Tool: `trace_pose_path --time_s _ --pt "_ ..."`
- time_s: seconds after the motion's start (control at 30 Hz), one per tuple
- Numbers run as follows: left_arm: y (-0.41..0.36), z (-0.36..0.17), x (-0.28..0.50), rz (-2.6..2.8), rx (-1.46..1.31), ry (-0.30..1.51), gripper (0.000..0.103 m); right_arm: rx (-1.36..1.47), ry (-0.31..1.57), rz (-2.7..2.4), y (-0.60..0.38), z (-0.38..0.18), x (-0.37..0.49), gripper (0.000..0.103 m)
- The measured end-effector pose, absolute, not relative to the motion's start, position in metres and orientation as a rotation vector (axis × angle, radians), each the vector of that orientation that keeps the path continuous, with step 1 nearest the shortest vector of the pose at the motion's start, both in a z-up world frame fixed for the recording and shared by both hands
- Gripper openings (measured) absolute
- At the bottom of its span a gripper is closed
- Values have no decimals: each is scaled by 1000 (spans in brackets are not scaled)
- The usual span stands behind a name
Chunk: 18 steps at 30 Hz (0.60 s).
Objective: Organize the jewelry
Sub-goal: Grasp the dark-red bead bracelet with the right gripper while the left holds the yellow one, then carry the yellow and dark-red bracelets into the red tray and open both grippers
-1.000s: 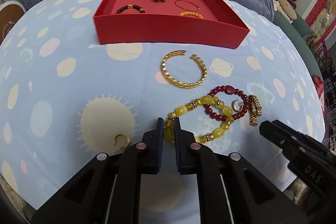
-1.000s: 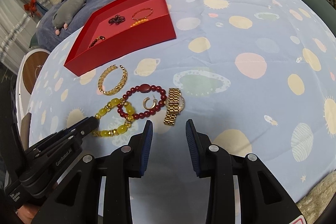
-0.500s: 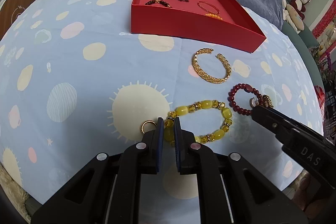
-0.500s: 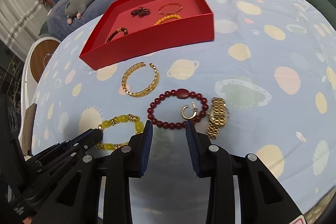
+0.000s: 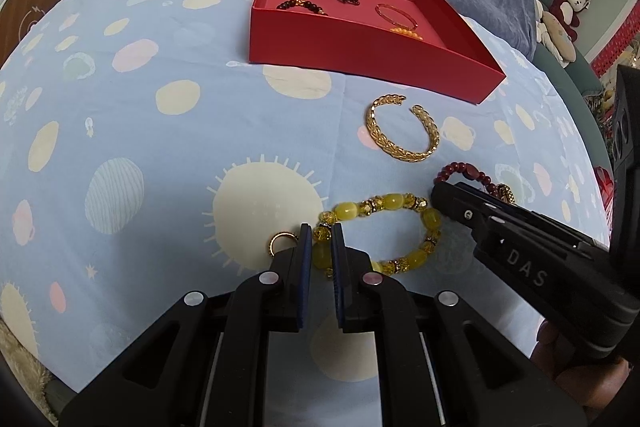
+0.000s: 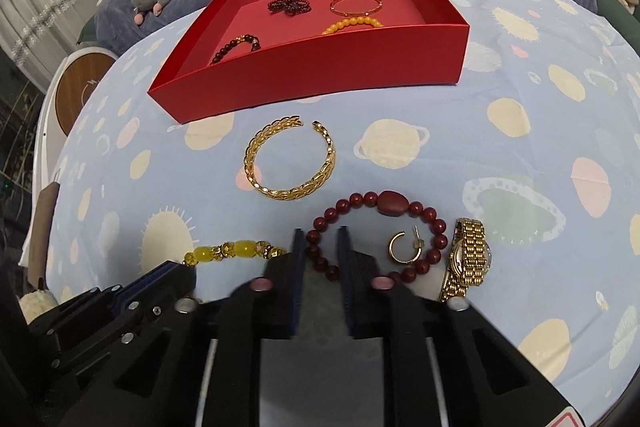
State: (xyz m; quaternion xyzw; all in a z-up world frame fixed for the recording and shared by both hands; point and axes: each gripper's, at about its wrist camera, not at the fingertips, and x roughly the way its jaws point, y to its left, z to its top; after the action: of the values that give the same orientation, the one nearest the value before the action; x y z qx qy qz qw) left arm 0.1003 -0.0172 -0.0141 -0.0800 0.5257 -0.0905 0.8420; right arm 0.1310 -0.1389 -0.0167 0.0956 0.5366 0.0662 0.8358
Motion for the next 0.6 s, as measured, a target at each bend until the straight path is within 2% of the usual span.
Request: trace_pose_path --time_s 0.23,0.6 --pt "-16 -2 101 -213 -198 1100 9 246 1090 143 -150 0 121 8" --pt "-31 50 99 -281 -201 1012 9 349 966 121 -182 55 101 8"
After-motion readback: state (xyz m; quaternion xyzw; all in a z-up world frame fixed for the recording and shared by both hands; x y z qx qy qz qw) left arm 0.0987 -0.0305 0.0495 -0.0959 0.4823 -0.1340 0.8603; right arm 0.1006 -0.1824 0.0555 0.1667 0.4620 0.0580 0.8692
